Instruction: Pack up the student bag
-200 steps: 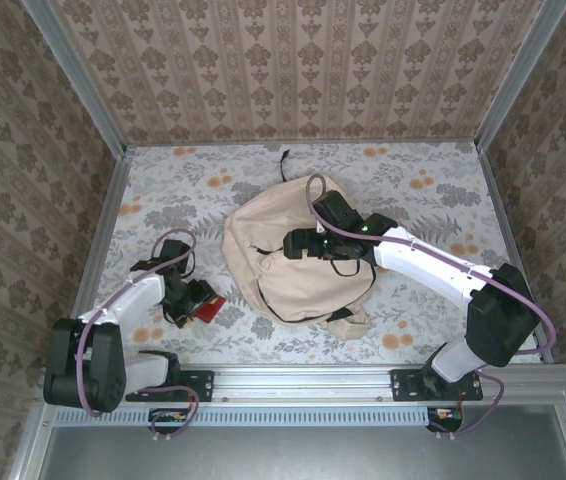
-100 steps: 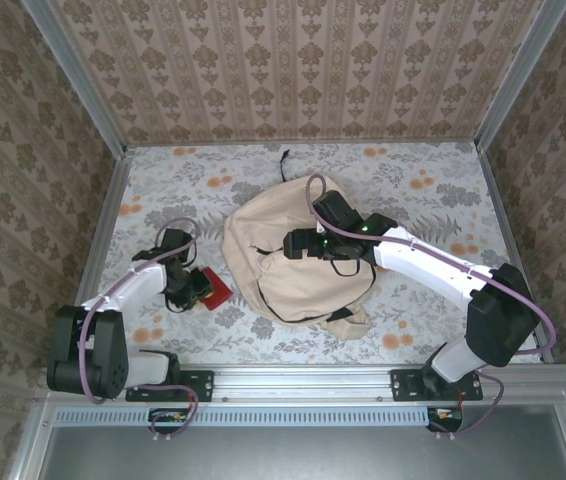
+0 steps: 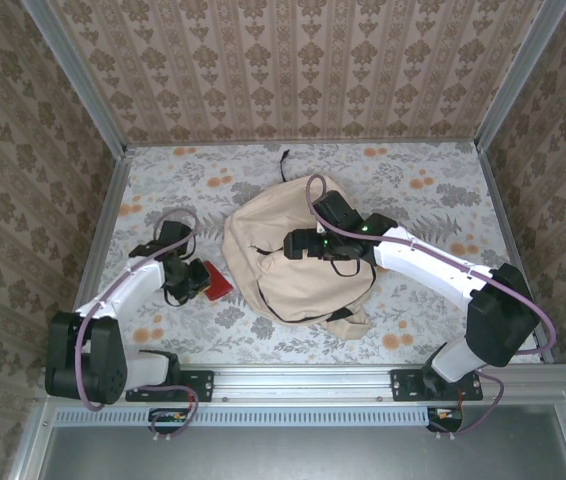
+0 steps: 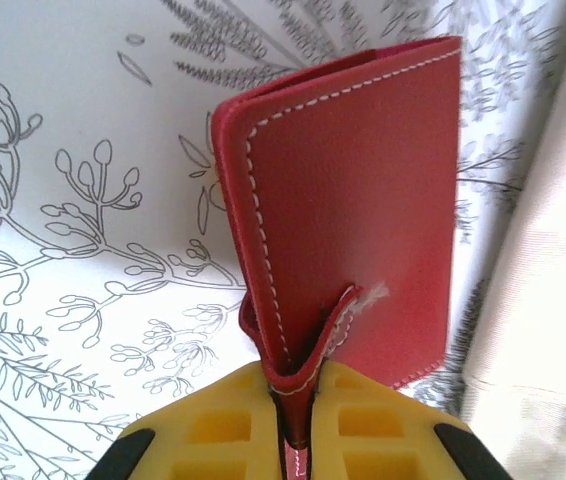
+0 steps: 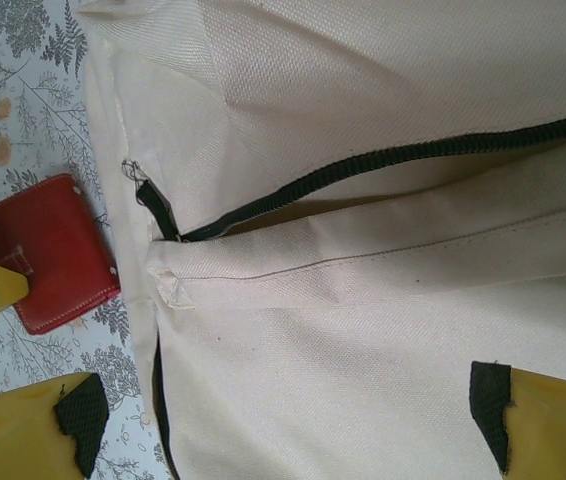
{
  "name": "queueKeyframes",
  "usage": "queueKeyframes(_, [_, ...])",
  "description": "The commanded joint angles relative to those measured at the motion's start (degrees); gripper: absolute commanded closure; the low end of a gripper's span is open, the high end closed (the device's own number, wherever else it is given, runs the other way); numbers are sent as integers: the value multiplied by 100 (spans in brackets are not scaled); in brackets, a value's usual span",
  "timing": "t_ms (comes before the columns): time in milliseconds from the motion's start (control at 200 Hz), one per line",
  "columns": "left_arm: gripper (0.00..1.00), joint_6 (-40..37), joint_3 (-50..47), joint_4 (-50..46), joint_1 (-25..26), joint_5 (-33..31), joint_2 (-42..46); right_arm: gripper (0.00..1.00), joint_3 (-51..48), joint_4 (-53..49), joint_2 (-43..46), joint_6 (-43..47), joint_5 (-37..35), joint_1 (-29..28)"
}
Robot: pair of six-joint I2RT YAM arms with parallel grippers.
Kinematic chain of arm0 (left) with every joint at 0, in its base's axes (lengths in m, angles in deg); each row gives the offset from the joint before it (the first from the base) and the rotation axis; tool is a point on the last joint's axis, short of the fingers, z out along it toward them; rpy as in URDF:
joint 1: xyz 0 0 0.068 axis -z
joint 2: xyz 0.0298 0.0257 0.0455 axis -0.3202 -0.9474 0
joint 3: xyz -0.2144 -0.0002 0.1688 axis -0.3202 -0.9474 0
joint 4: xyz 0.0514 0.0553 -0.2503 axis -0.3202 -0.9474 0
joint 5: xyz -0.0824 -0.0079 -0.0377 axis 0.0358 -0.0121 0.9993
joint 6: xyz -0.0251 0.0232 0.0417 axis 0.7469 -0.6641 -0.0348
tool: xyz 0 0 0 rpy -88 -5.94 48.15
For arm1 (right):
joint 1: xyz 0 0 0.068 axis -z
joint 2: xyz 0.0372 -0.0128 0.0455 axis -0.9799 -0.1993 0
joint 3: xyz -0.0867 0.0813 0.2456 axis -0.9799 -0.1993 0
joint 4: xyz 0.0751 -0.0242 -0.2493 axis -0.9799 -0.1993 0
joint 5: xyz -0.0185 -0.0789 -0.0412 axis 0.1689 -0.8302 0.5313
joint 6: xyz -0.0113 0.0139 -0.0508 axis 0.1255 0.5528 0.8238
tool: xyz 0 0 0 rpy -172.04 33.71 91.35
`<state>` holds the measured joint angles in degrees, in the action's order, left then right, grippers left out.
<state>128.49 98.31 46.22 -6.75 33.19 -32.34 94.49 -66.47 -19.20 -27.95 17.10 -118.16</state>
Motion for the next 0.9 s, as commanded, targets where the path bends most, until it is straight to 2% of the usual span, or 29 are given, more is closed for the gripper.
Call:
queueKeyframes(0, [97,-150,394,-387,21,-238,324,3,151,-230,46,-82,-72,-33])
queueKeyframes(210, [99,-283,984,-461,232,-66,817,3,40,16,309,-22,64,5])
queueKeyframes(315, [99,-193,1281,-160,374,312,961,2,-149,395,574,-28,333,102])
queueKeyframes(450, [99,64,1616,529,665,1029,832,2,-646,1330,1000,-389,1093,405])
queueKeyframes(590, [98,239,1924,1377,1128,1925,404,2,-1170,2664,1071,-1005,2509,867])
queueKeyframes(645, [98,200,2085,1541,1315,2167,205,3,-1290,3067,1093,-1142,2862,943])
queueKeyframes(770, [99,-49,2424,1612,1712,2482,-169,6,-1217,3048,1074,-1066,3283,1119])
queueKeyframes(895, [99,-376,2701,1411,1937,2599,-466,18,-1192,3062,962,-1042,3637,1381])
